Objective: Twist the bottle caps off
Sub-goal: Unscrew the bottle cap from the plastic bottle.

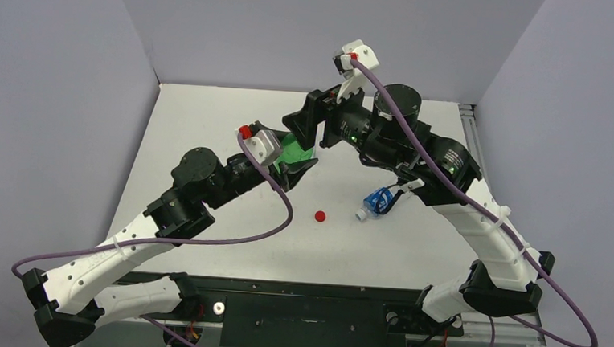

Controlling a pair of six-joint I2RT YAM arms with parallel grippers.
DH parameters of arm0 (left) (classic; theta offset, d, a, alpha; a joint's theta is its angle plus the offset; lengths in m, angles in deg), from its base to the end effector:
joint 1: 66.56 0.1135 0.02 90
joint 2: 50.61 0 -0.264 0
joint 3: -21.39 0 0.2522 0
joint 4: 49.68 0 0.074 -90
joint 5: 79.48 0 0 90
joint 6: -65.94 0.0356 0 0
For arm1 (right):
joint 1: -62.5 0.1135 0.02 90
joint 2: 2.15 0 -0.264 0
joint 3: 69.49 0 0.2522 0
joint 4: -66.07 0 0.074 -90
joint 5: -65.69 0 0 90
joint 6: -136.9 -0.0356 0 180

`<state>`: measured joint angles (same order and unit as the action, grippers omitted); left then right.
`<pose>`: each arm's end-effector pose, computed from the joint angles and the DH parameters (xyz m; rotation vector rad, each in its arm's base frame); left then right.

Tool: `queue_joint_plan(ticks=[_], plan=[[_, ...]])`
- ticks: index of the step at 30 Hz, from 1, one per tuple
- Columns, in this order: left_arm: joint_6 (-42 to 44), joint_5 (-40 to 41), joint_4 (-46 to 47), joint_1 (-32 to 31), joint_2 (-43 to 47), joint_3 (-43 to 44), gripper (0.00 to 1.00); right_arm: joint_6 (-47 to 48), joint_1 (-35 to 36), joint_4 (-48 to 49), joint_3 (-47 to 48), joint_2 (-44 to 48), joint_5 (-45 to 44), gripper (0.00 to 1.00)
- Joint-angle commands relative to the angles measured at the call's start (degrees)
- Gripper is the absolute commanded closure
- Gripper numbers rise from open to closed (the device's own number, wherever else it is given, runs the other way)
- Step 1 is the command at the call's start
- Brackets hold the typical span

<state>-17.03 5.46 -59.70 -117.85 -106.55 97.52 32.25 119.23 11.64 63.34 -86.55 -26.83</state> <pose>0.1330 -0.1710 0.4386 0.7619 1.2106 -0.7017 0.1497 0.2253 0.5535 -0.5982 1.6519 0.8913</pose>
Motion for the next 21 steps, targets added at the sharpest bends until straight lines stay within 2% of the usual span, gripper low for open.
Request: queue_joint_plan(ticks=[1, 3, 5, 6, 7, 8, 12, 14, 17, 18, 19, 20, 21], plan=[[0.7, 1.8, 3.0, 0.0, 0.6, 0.5, 1.00, -1.3, 0.3, 2.5, -1.4, 1.9, 2.0, 0.39], [0.5, 1.7, 3.1, 0.0, 0.6, 0.6, 1.00, -1.3, 0.3, 2.7, -1.6, 2.1, 2.0, 0.44], [0.4, 1.7, 3.2, 0.0, 0.6, 0.6, 1.00, -1.3, 0.2, 2.8, -1.7, 2.2, 1.9, 0.57], [0.3, 1.7, 3.2, -0.1, 0.6, 0.7, 1.00, -1.3, 0.2, 2.9, -1.7, 2.4, 1.7, 0.67], [0.1, 1.7, 3.2, 0.0, 0.6, 0.7, 1.00, -1.2, 0.2, 3.0, -1.8, 2.5, 1.4, 0.72], [0.0, 1.7, 3.3, 0.0, 0.6, 0.7, 1.00, -1.1, 0.1, 3.3, -2.1, 2.9, 1.3, 0.82], [-1.1, 0.0, 3.4, -0.1, 0.9, 0.8, 1.00, -0.2, -0.1, 5.0, -3.6, 4.5, 1.8, 0.98], [-2.9, -2.1, 3.9, 0.0, 1.2, 0.7, 1.00, 1.8, -0.5, 6.0, -4.2, 5.4, 5.6, 1.00], [-8.5, -8.9, 5.3, 0.3, 1.6, 0.6, 1.00, 4.8, -1.8, 8.9, -7.6, 8.3, 19.6, 1.00], [-10.0, -14.3, 6.3, 0.3, 1.6, 0.6, 1.00, 6.2, -2.7, 11.1, -8.6, 8.9, 23.4, 1.00], [-13.5, -17.3, 6.9, 0.2, 1.4, 0.8, 1.00, 6.5, -3.2, 12.6, -10.7, 10.5, 31.6, 1.00], [-15.1, -24.8, 8.0, 0.3, 1.3, 1.4, 1.00, 6.3, -4.3, 16.5, -11.9, 11.3, 38.8, 1.00], [-17.8, -28.8, 8.5, 0.3, 1.0, 1.6, 1.00, 5.6, -4.8, 18.7, -14.5, 12.9, 42.5, 1.00]])
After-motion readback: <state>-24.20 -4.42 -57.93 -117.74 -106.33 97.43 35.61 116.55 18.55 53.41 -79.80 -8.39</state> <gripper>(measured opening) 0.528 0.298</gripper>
